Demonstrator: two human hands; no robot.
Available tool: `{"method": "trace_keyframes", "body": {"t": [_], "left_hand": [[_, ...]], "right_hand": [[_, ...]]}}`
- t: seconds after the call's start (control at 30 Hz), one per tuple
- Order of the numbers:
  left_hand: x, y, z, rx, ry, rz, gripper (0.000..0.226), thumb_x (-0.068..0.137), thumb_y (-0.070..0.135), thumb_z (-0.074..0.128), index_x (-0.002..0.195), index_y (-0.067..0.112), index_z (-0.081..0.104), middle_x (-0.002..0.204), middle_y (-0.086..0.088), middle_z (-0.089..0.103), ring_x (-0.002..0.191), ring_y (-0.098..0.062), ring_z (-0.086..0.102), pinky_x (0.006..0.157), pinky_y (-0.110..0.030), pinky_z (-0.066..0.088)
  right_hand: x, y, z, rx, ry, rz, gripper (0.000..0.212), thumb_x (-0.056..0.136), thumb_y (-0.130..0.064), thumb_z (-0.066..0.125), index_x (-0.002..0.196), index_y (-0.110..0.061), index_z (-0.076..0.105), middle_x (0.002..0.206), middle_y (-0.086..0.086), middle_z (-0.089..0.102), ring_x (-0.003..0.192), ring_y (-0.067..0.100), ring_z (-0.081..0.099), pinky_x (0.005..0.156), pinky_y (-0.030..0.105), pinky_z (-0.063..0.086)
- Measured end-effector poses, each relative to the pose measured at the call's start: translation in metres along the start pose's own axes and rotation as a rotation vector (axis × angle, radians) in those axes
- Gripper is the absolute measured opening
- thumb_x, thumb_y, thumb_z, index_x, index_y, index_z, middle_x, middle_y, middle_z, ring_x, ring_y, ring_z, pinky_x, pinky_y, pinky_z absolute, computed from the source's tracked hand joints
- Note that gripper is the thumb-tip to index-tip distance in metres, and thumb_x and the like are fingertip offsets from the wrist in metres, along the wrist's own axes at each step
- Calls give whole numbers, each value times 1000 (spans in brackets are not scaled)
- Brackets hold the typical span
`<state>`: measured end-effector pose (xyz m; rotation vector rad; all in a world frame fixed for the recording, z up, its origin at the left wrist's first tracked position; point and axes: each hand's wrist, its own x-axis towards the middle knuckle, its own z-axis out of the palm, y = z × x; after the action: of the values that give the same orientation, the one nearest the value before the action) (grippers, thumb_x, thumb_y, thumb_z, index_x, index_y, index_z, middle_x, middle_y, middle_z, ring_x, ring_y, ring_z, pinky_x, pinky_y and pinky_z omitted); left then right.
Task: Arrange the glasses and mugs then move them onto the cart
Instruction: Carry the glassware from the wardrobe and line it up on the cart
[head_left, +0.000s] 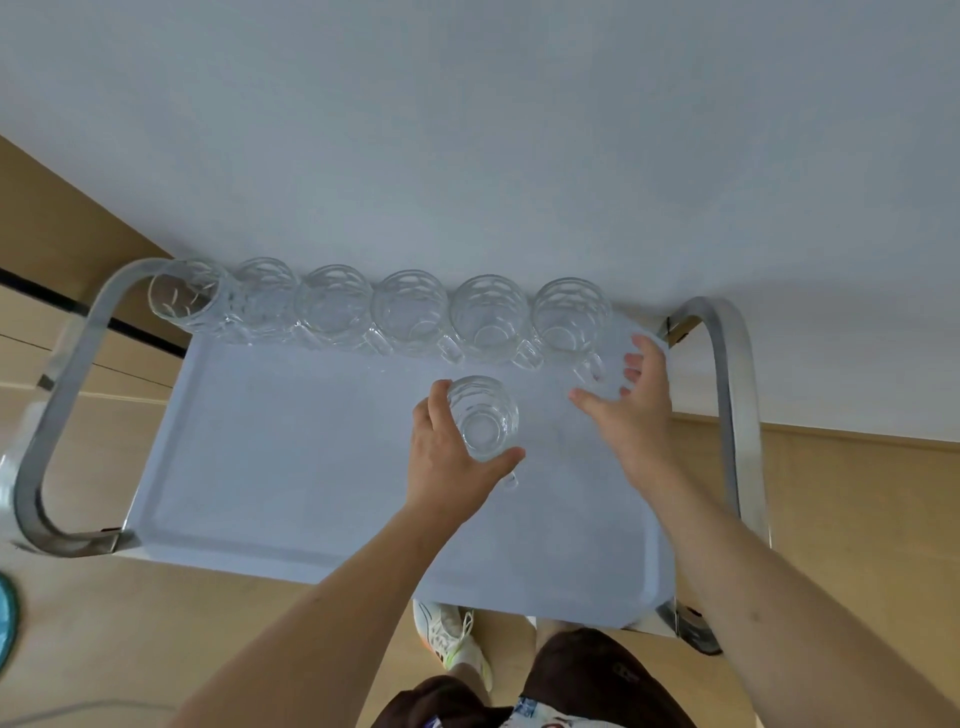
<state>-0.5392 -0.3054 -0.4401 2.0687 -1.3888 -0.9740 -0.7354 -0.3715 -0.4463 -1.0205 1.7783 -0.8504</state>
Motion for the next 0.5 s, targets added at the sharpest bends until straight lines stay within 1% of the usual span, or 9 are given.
{"method": "trace_keyframes", "body": {"t": [0.07,0.13,0.2,0.27,0.4,0.5], "left_hand": [[0,0,-3,7,-17,-3,113,62,42,93,148,27,22,142,-2,36,129,-23,44,105,-36,43],[0,1,-6,11,-35,-4,114,61,42,94,149,28,23,143,-1,37,129,-23,45,102,-33,42],[0,3,-10,24,-38,-8,114,61,42,94,150,28,24,144,0,39,128,-22,48,100,-33,43],[-2,2,-13,40,-19,-24,115,60,43,94,150,28,24,145,1,40,127,-22,50,99,-34,45],[-3,-5,-28,10,57,-108,114,60,44,93,149,27,24,145,1,41,127,-22,49,96,-30,40],[-2,-17,-49,14,128,-186,114,61,44,92,150,28,22,147,-1,39,128,-25,49,100,-35,44]], "right_hand": [[-26,9,0,-25,39,-12,83,75,-16,86,145,-24,41,139,1,46,127,17,48,108,35,42],[-46,15,1,-58,0,-24,75,79,-17,84,142,-23,45,137,0,48,125,16,50,106,33,43],[-57,19,5,-86,-58,-26,70,80,-20,83,140,-25,46,136,-1,48,124,15,50,103,29,43],[-62,20,10,-121,-109,-31,69,80,-22,83,139,-26,47,136,-1,47,124,15,48,102,28,41],[-60,13,28,-179,-199,-75,71,79,-24,83,140,-26,47,135,-1,47,125,15,48,107,32,41],[-59,0,47,-227,-263,-134,74,78,-24,83,142,-25,47,135,-1,48,126,17,48,110,36,39]]}}
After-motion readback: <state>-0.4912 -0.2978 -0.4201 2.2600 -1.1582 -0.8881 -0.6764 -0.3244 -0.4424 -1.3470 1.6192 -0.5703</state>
